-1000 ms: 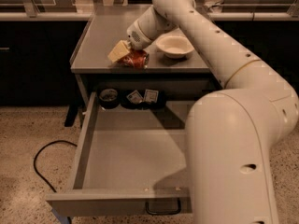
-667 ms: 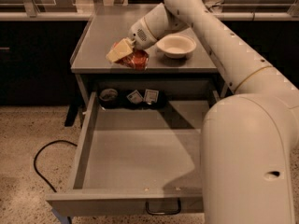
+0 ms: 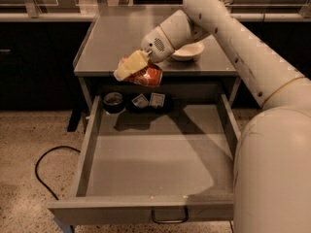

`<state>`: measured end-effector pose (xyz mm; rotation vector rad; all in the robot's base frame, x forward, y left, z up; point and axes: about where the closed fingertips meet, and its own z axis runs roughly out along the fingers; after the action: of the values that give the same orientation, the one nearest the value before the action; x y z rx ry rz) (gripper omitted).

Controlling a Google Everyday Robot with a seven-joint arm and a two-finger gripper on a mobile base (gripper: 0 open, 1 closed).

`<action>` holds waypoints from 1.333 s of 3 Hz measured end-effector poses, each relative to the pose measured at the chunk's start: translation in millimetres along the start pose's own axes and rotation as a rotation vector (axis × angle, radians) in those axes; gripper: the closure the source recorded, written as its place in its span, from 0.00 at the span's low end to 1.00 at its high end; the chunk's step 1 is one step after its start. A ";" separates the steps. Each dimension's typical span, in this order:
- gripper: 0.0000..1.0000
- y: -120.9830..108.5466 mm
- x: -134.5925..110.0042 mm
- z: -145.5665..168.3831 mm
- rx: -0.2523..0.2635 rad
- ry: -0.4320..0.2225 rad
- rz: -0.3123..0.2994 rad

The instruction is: Place coke can into top drawer

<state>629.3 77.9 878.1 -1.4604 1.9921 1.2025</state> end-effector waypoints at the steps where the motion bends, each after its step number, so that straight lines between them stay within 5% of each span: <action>1: 1.00 0.0 0.0 0.0 0.000 0.000 0.000; 3: 1.00 5.6 -10.0 24.4 0.035 0.078 -0.054; 4: 1.00 46.4 -9.2 14.6 0.109 0.080 -0.082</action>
Offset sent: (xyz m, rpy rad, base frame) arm 0.0155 0.0135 -0.0084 -0.0570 -0.0318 0.0030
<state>588.1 99.2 895.6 -1.5421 1.9953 0.9996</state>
